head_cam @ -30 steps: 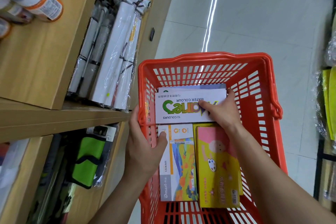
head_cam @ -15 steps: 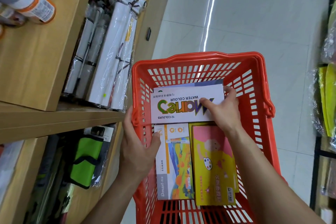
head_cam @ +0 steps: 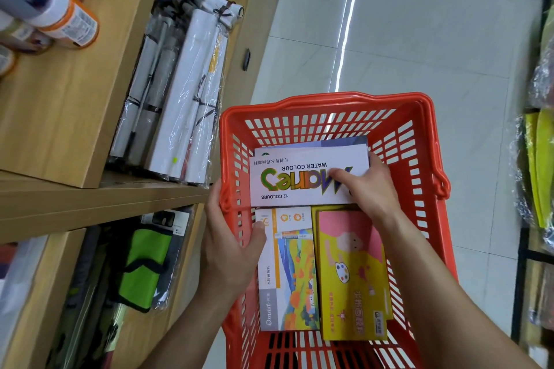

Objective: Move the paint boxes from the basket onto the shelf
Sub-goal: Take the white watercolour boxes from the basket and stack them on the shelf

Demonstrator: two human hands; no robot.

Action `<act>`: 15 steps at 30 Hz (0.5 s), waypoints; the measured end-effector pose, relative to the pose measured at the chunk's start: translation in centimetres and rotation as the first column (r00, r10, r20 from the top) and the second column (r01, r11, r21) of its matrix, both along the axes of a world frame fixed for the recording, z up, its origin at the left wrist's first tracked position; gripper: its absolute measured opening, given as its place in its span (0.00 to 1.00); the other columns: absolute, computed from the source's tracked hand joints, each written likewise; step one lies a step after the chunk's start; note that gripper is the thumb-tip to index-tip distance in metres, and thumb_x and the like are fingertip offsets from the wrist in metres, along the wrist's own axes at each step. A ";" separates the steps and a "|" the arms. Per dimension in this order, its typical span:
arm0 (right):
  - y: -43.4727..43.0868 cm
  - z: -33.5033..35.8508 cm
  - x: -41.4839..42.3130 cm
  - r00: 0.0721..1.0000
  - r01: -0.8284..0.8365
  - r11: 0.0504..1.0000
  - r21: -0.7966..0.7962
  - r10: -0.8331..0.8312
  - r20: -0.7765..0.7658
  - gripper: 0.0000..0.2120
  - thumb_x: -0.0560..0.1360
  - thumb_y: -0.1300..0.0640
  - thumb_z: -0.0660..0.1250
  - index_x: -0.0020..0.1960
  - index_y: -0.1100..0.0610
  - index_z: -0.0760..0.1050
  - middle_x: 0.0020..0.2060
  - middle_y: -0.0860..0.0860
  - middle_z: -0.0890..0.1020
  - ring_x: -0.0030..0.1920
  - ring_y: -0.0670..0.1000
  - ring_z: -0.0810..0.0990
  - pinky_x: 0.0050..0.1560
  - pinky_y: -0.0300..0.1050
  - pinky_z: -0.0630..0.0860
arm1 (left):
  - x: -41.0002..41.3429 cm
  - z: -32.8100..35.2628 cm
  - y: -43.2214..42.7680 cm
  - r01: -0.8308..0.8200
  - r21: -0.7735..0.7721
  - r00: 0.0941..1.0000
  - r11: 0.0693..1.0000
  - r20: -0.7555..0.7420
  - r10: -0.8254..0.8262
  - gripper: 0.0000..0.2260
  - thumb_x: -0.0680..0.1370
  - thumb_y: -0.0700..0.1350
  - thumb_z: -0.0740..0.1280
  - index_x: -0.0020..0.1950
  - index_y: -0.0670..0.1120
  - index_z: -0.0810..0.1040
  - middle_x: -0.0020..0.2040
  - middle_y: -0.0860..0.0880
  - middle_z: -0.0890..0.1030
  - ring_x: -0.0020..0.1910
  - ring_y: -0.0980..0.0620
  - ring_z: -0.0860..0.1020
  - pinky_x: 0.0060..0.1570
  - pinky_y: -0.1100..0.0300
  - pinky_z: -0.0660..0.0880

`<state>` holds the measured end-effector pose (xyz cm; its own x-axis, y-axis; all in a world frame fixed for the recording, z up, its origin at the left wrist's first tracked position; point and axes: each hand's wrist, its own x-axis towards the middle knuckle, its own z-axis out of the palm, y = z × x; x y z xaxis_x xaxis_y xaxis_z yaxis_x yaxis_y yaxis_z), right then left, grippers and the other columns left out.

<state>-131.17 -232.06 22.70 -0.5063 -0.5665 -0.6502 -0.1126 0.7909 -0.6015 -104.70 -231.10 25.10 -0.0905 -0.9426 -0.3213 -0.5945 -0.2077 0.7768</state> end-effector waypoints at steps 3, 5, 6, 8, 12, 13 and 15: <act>0.2 0.0 -0.2 0.999 0.009 1.000 -0.020 -0.008 0.051 0.44 0.58 0.36 0.74 0.72 0.49 0.73 0.66 0.55 0.80 0.63 0.57 0.83 0.65 0.62 0.80 | 0.1 0.0 0.0 0.006 -0.020 1.000 1.000 -0.009 -0.006 0.40 0.77 0.45 0.72 0.75 0.71 0.52 0.69 0.51 0.77 0.63 0.54 0.79 0.49 0.77 0.72; 0.5 0.2 -0.1 0.998 0.003 0.999 -0.037 0.000 0.067 0.43 0.60 0.36 0.73 0.72 0.48 0.72 0.67 0.55 0.79 0.61 0.58 0.83 0.64 0.61 0.81 | 0.0 0.1 0.0 0.008 -0.032 1.000 0.999 -0.018 -0.008 0.40 0.76 0.47 0.72 0.73 0.75 0.50 0.69 0.51 0.77 0.64 0.53 0.79 0.54 0.68 0.73; 0.7 0.3 0.0 0.996 0.014 0.999 -0.048 -0.010 0.084 0.41 0.61 0.35 0.73 0.72 0.47 0.72 0.67 0.55 0.79 0.61 0.58 0.84 0.63 0.61 0.81 | 0.0 0.1 0.0 0.004 -0.034 1.000 0.999 -0.020 -0.004 0.39 0.76 0.50 0.71 0.72 0.76 0.50 0.69 0.51 0.77 0.64 0.53 0.79 0.54 0.65 0.73; 1.1 0.7 0.2 0.992 0.051 0.995 -0.083 -0.041 0.121 0.35 0.65 0.35 0.71 0.70 0.43 0.74 0.67 0.56 0.79 0.61 0.58 0.84 0.64 0.61 0.80 | 0.0 0.1 0.0 -0.005 -0.030 1.000 1.000 -0.022 0.005 0.38 0.74 0.52 0.69 0.72 0.76 0.50 0.69 0.51 0.77 0.63 0.53 0.79 0.53 0.66 0.73; 1.4 1.8 0.4 0.981 0.123 0.982 -0.142 -0.099 0.168 0.24 0.69 0.39 0.72 0.64 0.40 0.78 0.60 0.53 0.85 0.54 0.55 0.88 0.59 0.62 0.84 | 0.2 0.0 0.0 0.009 -0.033 1.000 0.999 -0.022 -0.009 0.37 0.76 0.50 0.70 0.75 0.72 0.51 0.69 0.50 0.77 0.63 0.54 0.80 0.52 0.68 0.72; 1.4 1.9 0.5 0.979 0.124 0.981 -0.150 -0.097 0.179 0.25 0.69 0.40 0.73 0.64 0.40 0.77 0.58 0.51 0.87 0.53 0.53 0.89 0.58 0.62 0.84 | 0.2 -0.1 0.1 0.013 -0.036 1.000 0.999 -0.018 -0.014 0.37 0.76 0.49 0.70 0.76 0.69 0.52 0.69 0.50 0.77 0.63 0.54 0.80 0.52 0.68 0.72; 1.2 2.3 0.7 0.978 0.106 0.983 -0.148 -0.077 0.194 0.29 0.68 0.39 0.74 0.67 0.42 0.74 0.58 0.49 0.87 0.55 0.53 0.88 0.59 0.62 0.84 | 0.3 -0.3 0.1 0.020 -0.032 1.000 0.999 -0.006 -0.021 0.38 0.78 0.46 0.71 0.77 0.65 0.51 0.69 0.50 0.77 0.63 0.54 0.79 0.51 0.71 0.72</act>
